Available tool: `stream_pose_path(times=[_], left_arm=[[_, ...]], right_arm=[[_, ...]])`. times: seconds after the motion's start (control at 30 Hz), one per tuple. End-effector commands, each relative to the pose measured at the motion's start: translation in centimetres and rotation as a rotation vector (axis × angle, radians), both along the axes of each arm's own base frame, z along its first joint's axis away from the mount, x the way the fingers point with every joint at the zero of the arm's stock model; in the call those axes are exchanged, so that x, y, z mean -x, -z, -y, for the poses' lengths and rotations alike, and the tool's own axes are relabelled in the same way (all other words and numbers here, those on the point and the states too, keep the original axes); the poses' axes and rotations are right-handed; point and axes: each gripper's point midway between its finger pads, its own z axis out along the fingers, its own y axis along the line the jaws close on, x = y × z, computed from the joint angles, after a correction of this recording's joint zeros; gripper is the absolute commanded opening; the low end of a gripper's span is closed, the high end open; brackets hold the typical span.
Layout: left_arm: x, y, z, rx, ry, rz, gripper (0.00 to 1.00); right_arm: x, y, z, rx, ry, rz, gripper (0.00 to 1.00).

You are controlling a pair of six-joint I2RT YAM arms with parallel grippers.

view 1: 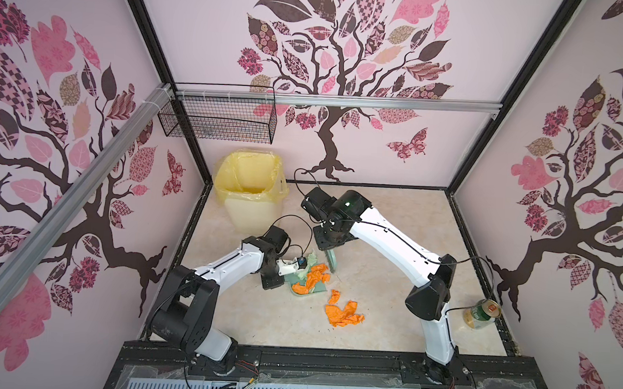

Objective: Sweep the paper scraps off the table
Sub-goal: 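Lift the brush with the right gripper and move it back over remaining scraps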

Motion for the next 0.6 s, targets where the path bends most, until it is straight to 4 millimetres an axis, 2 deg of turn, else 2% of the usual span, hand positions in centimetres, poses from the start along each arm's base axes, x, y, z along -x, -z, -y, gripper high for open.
stream_pose_path(times=[0.0,0.17,0.43,0.57], left_arm=[[-0.9,-0.6,0.7,0.087,-0.042,0.044,0.00],[-0.8,-1.6,1.4,0.168,-0.042,0.058,0.00],[-0.2,-2.9,2.0,0.232,-0.030,0.064,0.00],[0.2,-4.0,1.9,0.236,-0.022,0.070,0.00]], right_arm=[[0.0,-2.9,3.0,0.015,0.029,0.060,0.00],[-0.5,-2.7,4.9,0.026,0.059,0.062,0.00],[-1.5,0.6,7.3,0.079,0.089,0.023,0.00],[-1.9,1.3,7.9,0.102,0.097,0.021,0.00]])
